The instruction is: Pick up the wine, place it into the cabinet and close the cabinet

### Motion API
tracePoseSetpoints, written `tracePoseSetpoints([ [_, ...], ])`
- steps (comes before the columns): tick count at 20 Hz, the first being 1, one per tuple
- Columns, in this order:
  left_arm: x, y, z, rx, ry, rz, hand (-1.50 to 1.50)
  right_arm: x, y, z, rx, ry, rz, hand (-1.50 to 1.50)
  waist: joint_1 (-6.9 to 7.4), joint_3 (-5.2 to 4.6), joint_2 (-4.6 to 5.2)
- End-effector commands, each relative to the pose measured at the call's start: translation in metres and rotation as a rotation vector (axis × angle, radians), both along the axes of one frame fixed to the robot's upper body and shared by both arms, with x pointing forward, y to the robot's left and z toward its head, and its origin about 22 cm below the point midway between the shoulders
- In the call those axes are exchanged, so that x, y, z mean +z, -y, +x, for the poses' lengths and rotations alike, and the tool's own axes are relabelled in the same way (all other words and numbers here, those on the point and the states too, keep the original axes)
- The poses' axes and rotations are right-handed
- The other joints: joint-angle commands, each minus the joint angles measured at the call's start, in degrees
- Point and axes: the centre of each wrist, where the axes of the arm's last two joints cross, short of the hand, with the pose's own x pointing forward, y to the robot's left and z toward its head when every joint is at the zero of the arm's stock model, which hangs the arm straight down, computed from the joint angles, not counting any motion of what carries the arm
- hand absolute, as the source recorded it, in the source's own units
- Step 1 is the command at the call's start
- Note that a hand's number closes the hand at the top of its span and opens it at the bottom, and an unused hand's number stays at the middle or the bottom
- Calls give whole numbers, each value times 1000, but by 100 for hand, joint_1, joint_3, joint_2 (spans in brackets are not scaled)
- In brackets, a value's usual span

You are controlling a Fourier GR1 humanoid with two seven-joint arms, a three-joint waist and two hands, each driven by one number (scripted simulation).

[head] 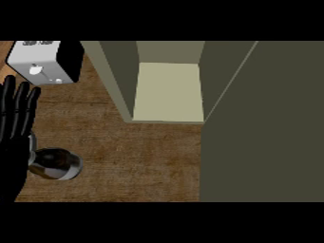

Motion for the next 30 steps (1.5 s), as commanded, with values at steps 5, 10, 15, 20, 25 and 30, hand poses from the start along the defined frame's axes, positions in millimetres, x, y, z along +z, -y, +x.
tracePoseSetpoints([
  [5, -1, -68, -31, -60, 31, 17, -150, 7, 15, -38, -41, -49, 11, -150, -64, 182, -71],
  [10, -2, -74, -31, -172, -152, -146, -150, 8, -10, -60, 191, -207, 128, -150, -77, 182, -78],
  [15, 34, -84, -71, -207, -159, -143, -150, 38, -16, -83, 198, -197, 132, -150, -19, 186, -75],
  [20, 64, -78, -69, -183, -168, -170, -150, 62, -21, -101, 232, -210, 106, -150, -64, 187, -61],
  [25, 65, -81, -97, -179, -208, -164, -150, 60, -38, -99, 217, -211, 112, -150, -7, 185, -79],
  [30, 72, -77, -81, -143, -229, -179, -150, 74, -42, -111, 226, -189, 116, -150, -81, 188, -78],
])
